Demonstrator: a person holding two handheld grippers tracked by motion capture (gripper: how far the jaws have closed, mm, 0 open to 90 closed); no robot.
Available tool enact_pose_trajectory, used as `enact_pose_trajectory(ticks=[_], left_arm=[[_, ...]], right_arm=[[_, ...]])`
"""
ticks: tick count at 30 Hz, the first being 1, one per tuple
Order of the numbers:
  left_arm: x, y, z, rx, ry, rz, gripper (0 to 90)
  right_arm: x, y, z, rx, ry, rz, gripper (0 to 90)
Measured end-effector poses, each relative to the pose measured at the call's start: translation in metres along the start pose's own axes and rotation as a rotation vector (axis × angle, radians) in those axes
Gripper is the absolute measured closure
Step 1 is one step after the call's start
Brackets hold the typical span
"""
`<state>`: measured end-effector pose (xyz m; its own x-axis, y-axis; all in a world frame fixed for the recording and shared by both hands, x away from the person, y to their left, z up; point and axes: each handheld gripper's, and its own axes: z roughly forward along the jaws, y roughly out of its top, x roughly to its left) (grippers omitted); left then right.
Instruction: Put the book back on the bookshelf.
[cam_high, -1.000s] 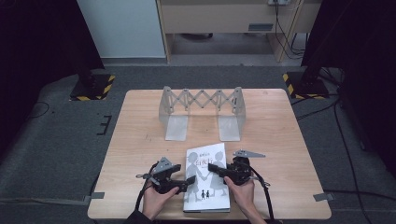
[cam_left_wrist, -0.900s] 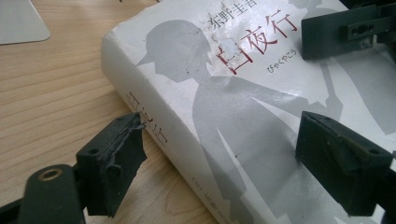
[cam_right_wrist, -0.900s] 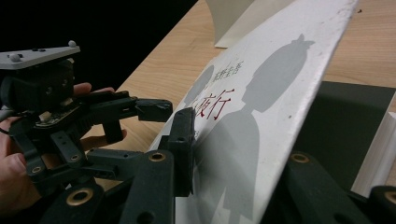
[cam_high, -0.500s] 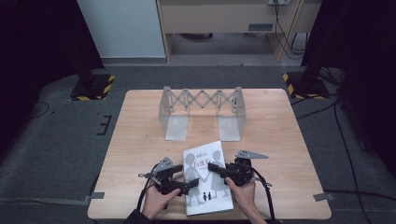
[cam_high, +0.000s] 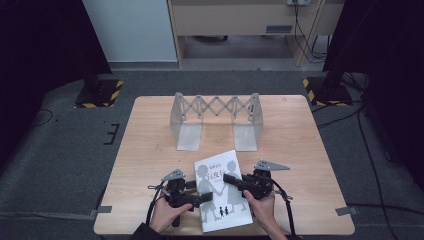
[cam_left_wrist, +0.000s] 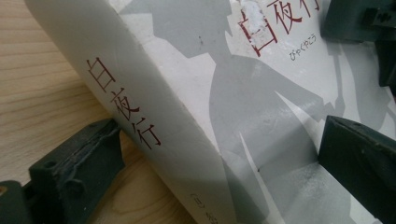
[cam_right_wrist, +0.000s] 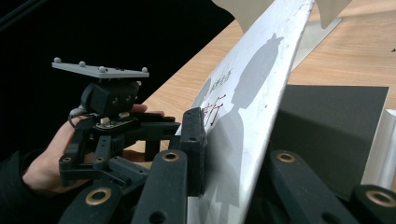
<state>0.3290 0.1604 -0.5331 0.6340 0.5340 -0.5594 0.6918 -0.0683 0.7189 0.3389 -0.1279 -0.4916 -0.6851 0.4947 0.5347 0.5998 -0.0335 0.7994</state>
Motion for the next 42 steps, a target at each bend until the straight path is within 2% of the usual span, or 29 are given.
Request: enact_pose_trajectory(ticks=[2, 4, 13, 15, 17, 21, 25, 27, 30, 34, 37, 39, 42], left_arm=[[0.003, 0.0, 0.003, 0.003, -0.039, -0.011, 0.0], [0.004, 0.0, 0.004, 0.007, -0.046, -0.016, 0.0], [0.009, -0.002, 0.011, 0.026, -0.024, -0.066, 0.0], [0.008, -0.002, 0.011, 0.03, -0.017, -0.063, 0.1], [0.007, -0.002, 0.011, 0.027, -0.011, -0.064, 0.3], [0.007, -0.004, 0.012, 0.007, -0.001, -0.062, 0.5], [0.005, -0.005, 0.014, -0.001, 0.021, -0.038, 1.4], [0.005, -0.005, 0.015, -0.006, 0.026, -0.032, 2.3], [0.005, -0.005, 0.015, -0.004, 0.028, -0.03, 2.4], [0.004, -0.005, 0.015, -0.001, 0.034, -0.022, 3.4], [0.003, -0.005, 0.015, 0.009, 0.053, -0.005, 4.3], [0.003, -0.005, 0.015, 0.009, 0.059, -0.001, 6.4], [0.003, -0.004, 0.015, 0.011, 0.058, -0.001, 6.5]], right_arm=[[-0.001, 0.0, 0.0, -0.001, 0.01, 0.0, 76.1], [-0.001, 0.0, 0.0, 0.005, 0.014, 0.005, 75.9], [-0.014, -0.003, 0.005, 0.054, -0.027, 0.056, 70.2], [-0.017, -0.004, 0.006, 0.071, -0.034, 0.059, 67.9], [-0.017, -0.005, 0.007, 0.081, -0.042, 0.047, 64.3], [-0.013, -0.005, 0.011, 0.108, -0.104, -0.039, 53.0], [-0.013, -0.005, 0.012, 0.14, -0.152, -0.091, 40.6], [-0.017, -0.006, 0.011, 0.164, -0.157, -0.074, 37.4], [-0.019, -0.007, 0.008, 0.163, -0.16, -0.081, 34.8], [-0.016, -0.008, 0.004, 0.176, -0.217, -0.144, 28.5], [-0.016, -0.012, -0.003, 0.174, -0.252, -0.165, 26.7], [-0.021, -0.015, -0.005, 0.212, -0.293, -0.179, 21.8], [-0.026, -0.019, -0.005, 0.191, -0.276, -0.132, 20.4]])
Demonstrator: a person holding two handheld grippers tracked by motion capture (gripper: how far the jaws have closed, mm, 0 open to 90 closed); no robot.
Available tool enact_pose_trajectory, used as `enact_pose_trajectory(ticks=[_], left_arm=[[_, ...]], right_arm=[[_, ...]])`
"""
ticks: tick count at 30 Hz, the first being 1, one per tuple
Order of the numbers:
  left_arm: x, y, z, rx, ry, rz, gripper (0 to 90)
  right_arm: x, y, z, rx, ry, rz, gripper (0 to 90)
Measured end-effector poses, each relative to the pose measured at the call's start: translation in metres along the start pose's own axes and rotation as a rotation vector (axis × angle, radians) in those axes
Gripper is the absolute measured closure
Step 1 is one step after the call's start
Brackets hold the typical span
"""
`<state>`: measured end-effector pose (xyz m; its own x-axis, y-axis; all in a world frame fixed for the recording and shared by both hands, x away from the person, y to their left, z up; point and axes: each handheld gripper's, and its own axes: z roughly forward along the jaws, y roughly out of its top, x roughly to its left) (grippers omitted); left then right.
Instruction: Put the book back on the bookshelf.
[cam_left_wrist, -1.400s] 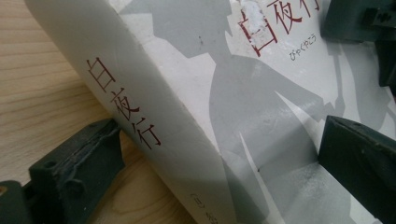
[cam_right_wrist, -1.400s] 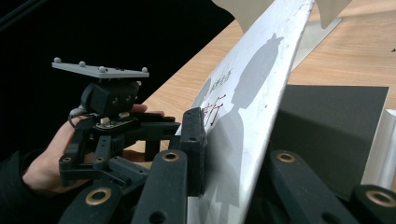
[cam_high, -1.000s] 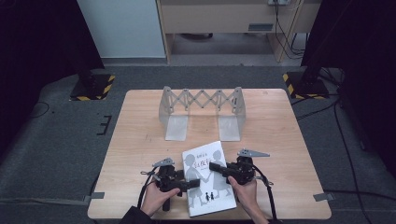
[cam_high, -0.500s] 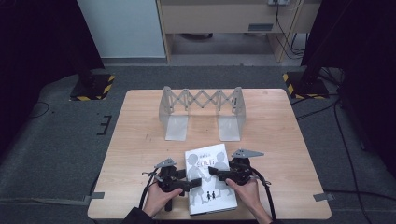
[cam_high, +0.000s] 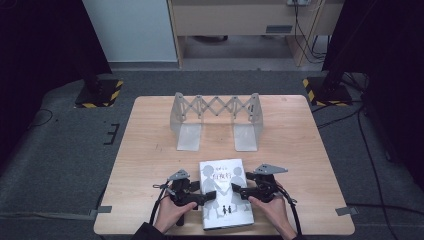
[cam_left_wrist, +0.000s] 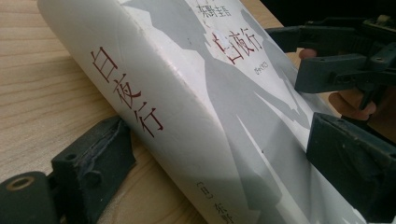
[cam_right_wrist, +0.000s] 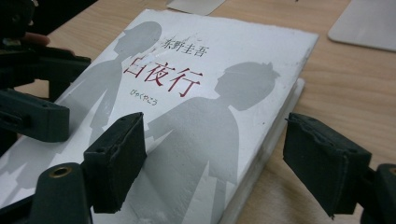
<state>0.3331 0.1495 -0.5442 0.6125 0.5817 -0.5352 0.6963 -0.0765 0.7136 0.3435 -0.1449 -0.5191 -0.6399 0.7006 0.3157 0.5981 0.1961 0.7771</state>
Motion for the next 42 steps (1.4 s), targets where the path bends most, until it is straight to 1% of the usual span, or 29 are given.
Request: enact_pose_trajectory(ticks=[2, 6, 8, 9, 12, 18, 22, 26, 28, 32, 35, 37, 40, 42], left_arm=[[0.0, 0.0, 0.0, 0.004, 0.001, -0.002, 6.6], [0.0, 0.001, 0.0, 0.007, 0.002, -0.001, 6.5], [0.0, 0.001, 0.001, 0.007, 0.005, -0.001, 6.4], [0.0, 0.001, 0.001, 0.007, 0.004, 0.0, 6.4], [0.0, 0.001, 0.001, 0.007, 0.003, 0.0, 6.4], [0.0, 0.001, 0.001, 0.005, 0.005, -0.004, 6.4], [-0.003, 0.001, 0.003, 0.005, 0.021, -0.001, 5.0], [-0.006, 0.001, 0.005, 0.011, 0.029, 0.026, 1.3], [-0.007, 0.001, 0.005, 0.014, 0.032, 0.034, 0.0], [-0.008, 0.001, 0.006, 0.014, 0.037, 0.034, 0.0], [-0.007, 0.001, 0.006, 0.017, 0.036, 0.034, 0.0], [-0.007, 0.002, 0.005, 0.022, 0.033, 0.027, 0.0], [-0.005, 0.003, 0.004, 0.026, 0.033, 0.013, 2.7], [-0.005, 0.005, 0.003, 0.035, 0.034, 0.007, 4.3]], right_arm=[[0.0, -0.001, 0.001, -0.006, 0.002, 0.004, 18.5], [-0.002, -0.003, 0.005, -0.004, 0.021, 0.039, 13.7], [-0.003, -0.004, 0.007, 0.003, 0.04, 0.063, 12.9], [-0.004, -0.004, 0.009, 0.003, 0.045, 0.061, 12.2], [-0.003, -0.005, 0.012, 0.01, 0.068, 0.079, 10.8], [-0.003, -0.006, 0.016, 0.011, 0.089, 0.116, 10.4], [-0.002, -0.006, 0.018, 0.01, 0.1, 0.127, 10.1], [-0.001, -0.005, 0.018, 0.012, 0.093, 0.112, 10.4], [-0.001, -0.004, 0.017, 0.02, 0.092, 0.115, 10.4], [0.001, -0.004, 0.018, 0.015, 0.081, 0.119, 10.5], [0.001, -0.004, 0.018, 0.009, 0.078, 0.121, 11.2], [0.0, -0.004, 0.016, 0.006, 0.078, 0.133, 14.5], [-0.002, -0.004, 0.013, -0.009, 0.07, 0.149, 21.9], [-0.003, -0.005, 0.012, -0.016, 0.067, 0.159, 23.7]])
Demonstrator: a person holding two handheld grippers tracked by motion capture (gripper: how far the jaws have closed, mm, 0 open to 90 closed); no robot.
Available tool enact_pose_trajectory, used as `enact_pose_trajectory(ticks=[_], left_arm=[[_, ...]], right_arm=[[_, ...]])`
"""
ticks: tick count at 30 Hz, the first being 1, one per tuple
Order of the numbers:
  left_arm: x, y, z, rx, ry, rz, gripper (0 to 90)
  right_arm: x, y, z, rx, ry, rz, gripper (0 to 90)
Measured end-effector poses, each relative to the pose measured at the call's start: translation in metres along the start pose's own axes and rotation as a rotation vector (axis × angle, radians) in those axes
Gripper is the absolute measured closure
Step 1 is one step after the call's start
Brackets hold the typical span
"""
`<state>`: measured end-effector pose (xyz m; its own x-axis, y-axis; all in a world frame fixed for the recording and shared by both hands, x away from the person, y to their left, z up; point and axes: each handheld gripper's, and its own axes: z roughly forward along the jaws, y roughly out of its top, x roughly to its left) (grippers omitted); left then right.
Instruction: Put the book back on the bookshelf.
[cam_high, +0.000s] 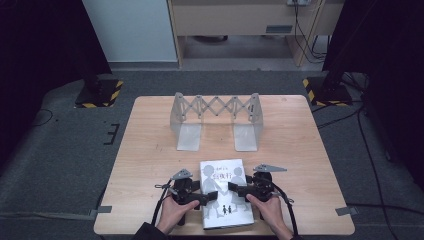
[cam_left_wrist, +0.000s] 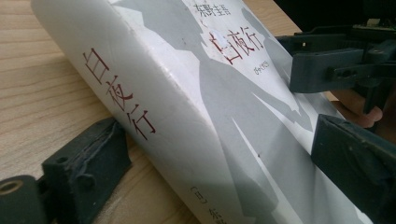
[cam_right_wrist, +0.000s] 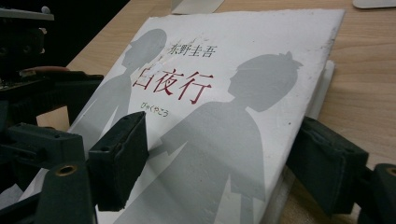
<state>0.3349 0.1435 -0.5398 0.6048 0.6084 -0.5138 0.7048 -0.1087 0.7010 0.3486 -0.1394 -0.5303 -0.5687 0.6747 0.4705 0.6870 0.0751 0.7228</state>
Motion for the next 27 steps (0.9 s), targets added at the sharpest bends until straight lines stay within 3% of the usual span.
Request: enact_pose_trajectory(ticks=[5, 10, 16, 20, 23, 27], left_arm=[[0.001, 0.001, -0.001, 0.005, 0.009, -0.011, 7.0], [0.002, 0.002, -0.003, 0.001, 0.014, -0.054, 10.9], [0.001, 0.005, -0.006, 0.036, 0.023, -0.074, 11.7], [0.0, 0.006, -0.008, 0.023, 0.009, -0.07, 12.2], [-0.005, 0.009, -0.011, 0.002, 0.015, -0.041, 13.0], [-0.011, 0.014, -0.014, -0.057, 0.018, -0.013, 15.6]], right_arm=[[0.0, 0.001, -0.003, -0.01, -0.013, 0.012, 30.6], [0.002, 0.002, -0.006, -0.027, -0.025, -0.003, 35.4], [0.004, 0.004, -0.005, -0.049, -0.021, -0.015, 40.4], [0.006, 0.005, -0.007, -0.064, -0.014, -0.031, 42.5], [0.009, 0.008, -0.011, -0.087, -0.006, -0.05, 44.0], [0.011, 0.014, -0.016, -0.129, 0.001, -0.082, 45.0]])
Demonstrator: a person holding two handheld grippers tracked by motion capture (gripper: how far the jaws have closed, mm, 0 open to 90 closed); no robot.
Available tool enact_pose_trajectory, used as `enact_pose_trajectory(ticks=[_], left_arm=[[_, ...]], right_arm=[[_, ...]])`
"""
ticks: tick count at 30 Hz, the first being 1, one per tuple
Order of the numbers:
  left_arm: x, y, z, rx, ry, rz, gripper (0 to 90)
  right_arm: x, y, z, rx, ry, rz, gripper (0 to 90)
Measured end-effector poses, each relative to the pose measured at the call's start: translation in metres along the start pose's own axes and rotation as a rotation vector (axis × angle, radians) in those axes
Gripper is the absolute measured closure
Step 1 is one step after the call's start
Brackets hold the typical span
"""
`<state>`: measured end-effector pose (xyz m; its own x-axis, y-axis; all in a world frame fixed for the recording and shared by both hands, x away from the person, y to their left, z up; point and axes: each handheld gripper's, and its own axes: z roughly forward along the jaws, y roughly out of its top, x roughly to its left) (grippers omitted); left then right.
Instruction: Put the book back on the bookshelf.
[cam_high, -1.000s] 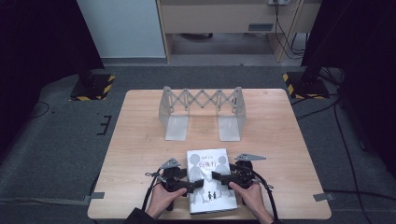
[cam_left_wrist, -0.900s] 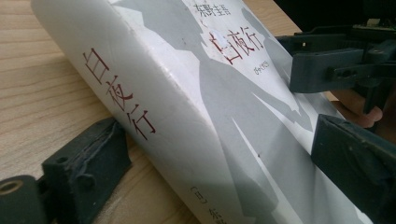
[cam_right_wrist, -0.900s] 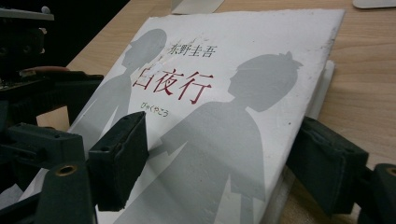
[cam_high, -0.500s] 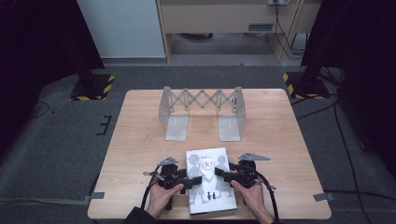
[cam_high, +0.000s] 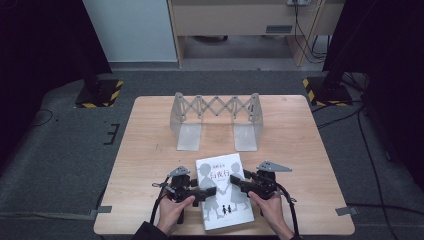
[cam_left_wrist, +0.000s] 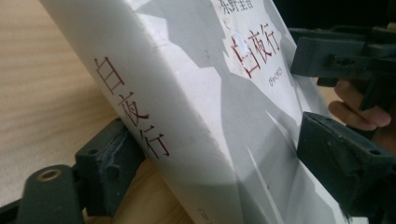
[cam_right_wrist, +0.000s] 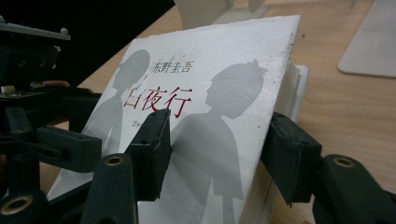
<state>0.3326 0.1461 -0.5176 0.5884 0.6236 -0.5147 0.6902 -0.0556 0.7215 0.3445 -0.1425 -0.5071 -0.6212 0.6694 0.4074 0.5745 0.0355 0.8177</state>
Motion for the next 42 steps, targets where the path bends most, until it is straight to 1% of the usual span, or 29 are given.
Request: enact_pose_trajectory(ticks=[2, 3, 5, 6, 9, 11, 13, 15, 16, 17, 18, 19, 21, 23, 24, 26, 27, 28, 30, 33, 37, 38, 39, 41, 42], left_arm=[[-0.003, 0.003, -0.003, -0.042, -0.001, 0.001, 18.9], [-0.004, 0.006, -0.005, -0.072, -0.003, 0.002, 21.0], [-0.004, 0.009, -0.008, -0.112, -0.011, 0.003, 25.6], [-0.004, 0.011, -0.01, -0.129, -0.018, 0.01, 27.5], [-0.006, 0.017, -0.012, -0.124, -0.027, 0.052, 28.9], [-0.007, 0.018, -0.011, -0.12, -0.033, 0.059, 29.0], [-0.006, 0.019, -0.008, -0.115, -0.058, 0.053, 28.5], [-0.008, 0.018, -0.003, -0.113, -0.09, 0.056, 27.8], [-0.009, 0.019, -0.001, -0.112, -0.098, 0.061, 28.1], [-0.01, 0.02, -0.002, -0.114, -0.101, 0.058, 27.4], [-0.009, 0.02, -0.002, -0.124, -0.114, 0.053, 29.3], [-0.008, 0.02, -0.002, -0.126, -0.125, 0.045, 31.3], [-0.007, 0.021, -0.003, -0.13, -0.138, 0.021, 33.8], [-0.006, 0.021, -0.004, -0.133, -0.149, 0.016, 36.7], [-0.006, 0.021, -0.004, -0.133, -0.15, 0.015, 37.3], [-0.005, 0.022, -0.005, -0.132, -0.158, 0.003, 39.1], [-0.005, 0.022, -0.006, -0.133, -0.16, -0.006, 40.1], [-0.004, 0.022, -0.006, -0.137, -0.161, -0.012, 40.7], [-0.004, 0.025, -0.006, -0.135, -0.163, -0.02, 41.9], [-0.005, 0.032, -0.008, -0.129, -0.155, -0.007, 42.6], [-0.011, 0.043, -0.01, -0.139, -0.142, 0.043, 44.7], [-0.013, 0.047, -0.01, -0.148, -0.136, 0.062, 45.2], [-0.014, 0.049, -0.01, -0.154, -0.132, 0.072, 45.7], [-0.017, 0.056, -0.011, -0.166, -0.123, 0.098, 46.5], [-0.018, 0.058, -0.011, -0.175, -0.124, 0.104, 47.0]], right_arm=[[0.001, 0.004, -0.002, -0.028, 0.008, -0.009, 45.5], [0.001, 0.006, -0.003, -0.043, 0.008, -0.012, 45.7], [0.002, 0.01, -0.005, -0.076, 0.008, -0.021, 46.2], [0.003, 0.012, -0.006, -0.091, 0.009, -0.029, 46.6], [0.004, 0.017, -0.009, -0.127, 0.019, -0.051, 47.6], [0.004, 0.018, -0.011, -0.134, 0.025, -0.058, 47.6], [0.004, 0.017, -0.011, -0.137, 0.031, -0.059, 47.8], [0.004, 0.017, -0.01, -0.142, 0.053, -0.055, 48.0], [0.005, 0.018, -0.01, -0.141, 0.065, -0.053, 48.0], [0.006, 0.018, -0.009, -0.14, 0.079, -0.057, 48.0], [0.008, 0.019, -0.008, -0.141, 0.077, -0.067, 48.6], [0.009, 0.02, -0.009, -0.145, 0.061, -0.088, 49.1], [0.007, 0.021, -0.01, -0.144, 0.069, -0.077, 51.4], [0.005, 0.021, -0.009, -0.148, 0.069, -0.066, 51.3], [0.004, 0.021, -0.01, -0.145, 0.071, -0.068, 50.8], [0.002, 0.021, -0.011, -0.142, 0.061, -0.083, 45.4], [0.0, 0.022, -0.013, -0.145, 0.055, -0.089, 45.1], [-0.002, 0.023, -0.016, -0.149, 0.049, -0.083, 44.4], [-0.009, 0.026, -0.025, -0.167, 0.02, -0.081, 42.4], [-0.023, 0.027, -0.036, -0.175, -0.046, -0.072, 36.6], [-0.043, 0.025, -0.046, -0.122, -0.172, -0.074, 28.2], [-0.048, 0.025, -0.047, -0.109, -0.195, -0.067, 26.2], [-0.053, 0.024, -0.05, -0.107, -0.22, -0.069, 25.4], [-0.06, 0.023, -0.053, -0.097, -0.258, -0.064, 23.5], [-0.064, 0.023, -0.055, -0.094, -0.276, -0.072, 22.9]])
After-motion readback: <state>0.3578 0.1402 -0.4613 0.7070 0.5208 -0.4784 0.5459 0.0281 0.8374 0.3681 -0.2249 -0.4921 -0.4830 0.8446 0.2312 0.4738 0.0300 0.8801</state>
